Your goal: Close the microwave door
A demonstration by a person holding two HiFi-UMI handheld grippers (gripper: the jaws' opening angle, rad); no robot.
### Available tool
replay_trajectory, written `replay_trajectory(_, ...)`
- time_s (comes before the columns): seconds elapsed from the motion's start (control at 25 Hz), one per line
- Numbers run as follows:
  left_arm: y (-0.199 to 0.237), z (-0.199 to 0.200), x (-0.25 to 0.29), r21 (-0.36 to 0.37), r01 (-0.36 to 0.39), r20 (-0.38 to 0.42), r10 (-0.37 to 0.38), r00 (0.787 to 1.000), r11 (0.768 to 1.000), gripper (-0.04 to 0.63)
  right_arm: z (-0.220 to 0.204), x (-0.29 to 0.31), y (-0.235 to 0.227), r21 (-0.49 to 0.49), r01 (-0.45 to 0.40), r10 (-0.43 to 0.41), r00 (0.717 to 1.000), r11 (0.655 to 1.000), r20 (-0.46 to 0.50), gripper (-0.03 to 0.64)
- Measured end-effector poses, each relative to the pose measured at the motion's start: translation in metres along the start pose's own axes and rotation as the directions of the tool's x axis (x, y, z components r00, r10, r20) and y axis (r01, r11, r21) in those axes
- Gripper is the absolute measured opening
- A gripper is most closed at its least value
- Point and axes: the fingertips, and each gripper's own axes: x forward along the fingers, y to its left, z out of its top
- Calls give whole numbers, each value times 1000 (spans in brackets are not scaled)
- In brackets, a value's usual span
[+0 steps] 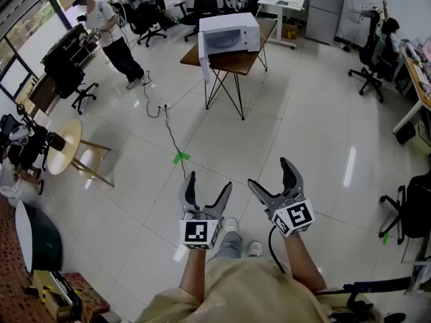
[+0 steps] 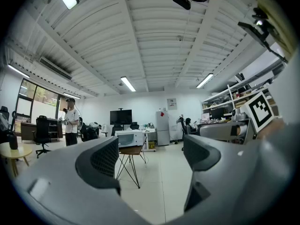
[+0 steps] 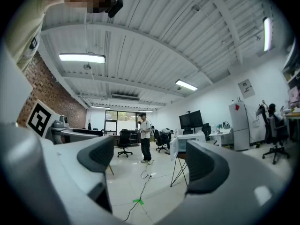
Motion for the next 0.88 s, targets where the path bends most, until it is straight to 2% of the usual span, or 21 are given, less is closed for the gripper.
replay_trajectory(0.12, 31, 15, 14, 20, -15, 161, 12, 987, 1000, 439, -2, 32, 11, -6, -30, 30, 999, 1000, -17, 465)
replay_trajectory(0.16, 39, 18, 16, 27, -13, 168, 8, 986, 1000, 439, -3, 42, 15, -7, -37, 36, 999, 999, -18, 463)
replay_trajectory(0.28, 60, 12, 18, -5, -2, 43, 2, 999, 1000, 439, -2, 73, 23, -7, -45, 45, 999, 999, -11, 462)
replay_trajectory(0.4, 92, 20, 34, 38, 6, 163, -12, 987, 999, 437, 2, 103, 31, -34, -74, 73, 997, 997, -7, 459)
replay_trajectory(0.44, 101, 21, 38, 42, 11, 174, -18, 985, 999, 433, 2, 112, 36, -58, -90, 90, 996, 994, -13, 459)
replay_trajectory(0.6, 136, 17, 49, 31, 29, 160, -33, 987, 999, 433, -4, 151, 55, -121, -133, 130, 991, 984, -30, 459)
replay_trajectory(0.88, 184, -6, 82, 14, 91, 170, -92, 981, 996, 430, -38, 202, 47, -98, -76, 71, 996, 992, -53, 459)
